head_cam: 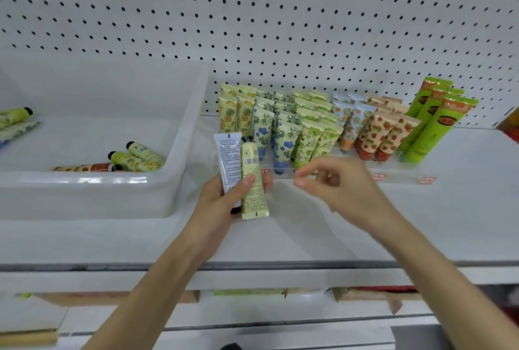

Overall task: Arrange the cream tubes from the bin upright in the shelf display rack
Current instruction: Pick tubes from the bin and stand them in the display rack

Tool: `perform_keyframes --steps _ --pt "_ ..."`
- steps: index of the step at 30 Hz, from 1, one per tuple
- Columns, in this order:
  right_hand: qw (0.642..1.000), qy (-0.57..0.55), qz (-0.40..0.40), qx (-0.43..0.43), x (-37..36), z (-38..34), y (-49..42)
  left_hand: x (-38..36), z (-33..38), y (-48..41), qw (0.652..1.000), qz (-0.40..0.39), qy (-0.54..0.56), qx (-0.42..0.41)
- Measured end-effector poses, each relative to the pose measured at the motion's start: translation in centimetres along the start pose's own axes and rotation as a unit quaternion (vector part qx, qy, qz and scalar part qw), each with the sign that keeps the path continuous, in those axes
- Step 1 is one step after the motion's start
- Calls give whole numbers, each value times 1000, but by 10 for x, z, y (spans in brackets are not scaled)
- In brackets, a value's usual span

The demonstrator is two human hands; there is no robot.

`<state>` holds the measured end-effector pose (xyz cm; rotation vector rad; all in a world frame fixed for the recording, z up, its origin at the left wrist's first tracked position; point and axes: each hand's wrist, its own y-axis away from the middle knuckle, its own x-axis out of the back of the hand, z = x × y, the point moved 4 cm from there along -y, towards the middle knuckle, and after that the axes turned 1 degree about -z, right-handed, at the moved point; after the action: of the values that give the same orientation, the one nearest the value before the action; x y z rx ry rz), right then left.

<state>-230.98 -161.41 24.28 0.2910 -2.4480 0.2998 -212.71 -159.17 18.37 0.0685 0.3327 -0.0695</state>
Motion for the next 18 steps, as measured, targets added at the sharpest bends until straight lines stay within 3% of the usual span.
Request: perform_keyframes --steps 7,10,13,18 --pt "990 -122 -32 -55 -60 5 22 -10 4 6 999 -4 39 -29" --pt "977 -201 8 -73 -65 1 31 -21 3 6 996 -19 86 -26" --pt "941 -310 63 -118 -58 2 43 -27 0 7 995 -11 97 -12" --pt "908 -355 142 -172 -42 8 65 -34 -5 11 996 13 92 9"
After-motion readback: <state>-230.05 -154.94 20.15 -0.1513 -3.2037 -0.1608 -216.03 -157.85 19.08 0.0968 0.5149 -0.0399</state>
